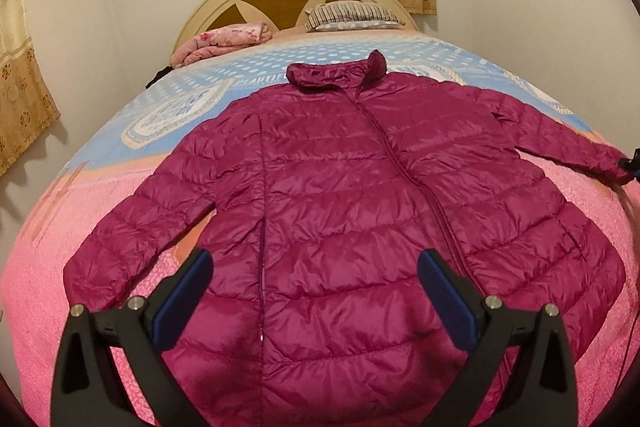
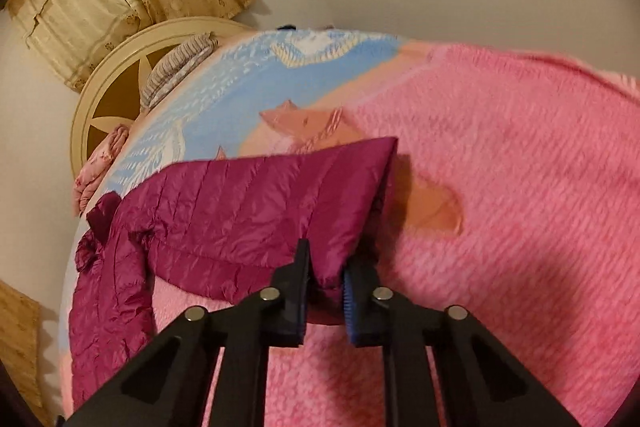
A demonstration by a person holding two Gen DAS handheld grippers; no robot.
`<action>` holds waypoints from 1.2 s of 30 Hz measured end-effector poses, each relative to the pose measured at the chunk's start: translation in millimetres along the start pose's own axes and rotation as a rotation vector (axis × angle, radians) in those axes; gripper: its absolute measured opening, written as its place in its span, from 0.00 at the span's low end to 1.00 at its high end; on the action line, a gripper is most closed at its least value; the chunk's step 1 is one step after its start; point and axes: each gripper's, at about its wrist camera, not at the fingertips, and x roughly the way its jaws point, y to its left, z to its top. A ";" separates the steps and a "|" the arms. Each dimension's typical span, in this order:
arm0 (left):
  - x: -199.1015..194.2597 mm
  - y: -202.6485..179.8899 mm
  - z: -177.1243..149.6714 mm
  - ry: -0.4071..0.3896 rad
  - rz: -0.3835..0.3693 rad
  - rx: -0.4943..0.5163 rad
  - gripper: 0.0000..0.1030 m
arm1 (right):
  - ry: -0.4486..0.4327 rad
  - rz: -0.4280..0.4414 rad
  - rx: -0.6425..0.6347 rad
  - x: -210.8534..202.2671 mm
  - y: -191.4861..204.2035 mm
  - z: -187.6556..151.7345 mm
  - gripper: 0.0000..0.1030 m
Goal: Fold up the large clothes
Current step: 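Grasp the sleeve cuff nearest the right gripper and lift it, then carry the held sleeve across the jacket body with the right gripper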
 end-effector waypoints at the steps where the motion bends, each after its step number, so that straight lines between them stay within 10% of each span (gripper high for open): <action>1: -1.1 1.1 0.2 -0.004 -0.001 -0.002 1.00 | -0.010 -0.009 -0.013 -4.8 1.6 2.6 0.11; 17: -8.8 25.8 -4.8 -0.016 -0.016 -0.072 1.00 | -0.332 0.024 -0.427 -110.5 155.3 66.8 0.08; 36: -7.3 36.3 -10.8 -0.003 -0.014 -0.087 1.00 | -0.468 0.174 -1.013 -144.1 333.0 -63.8 0.07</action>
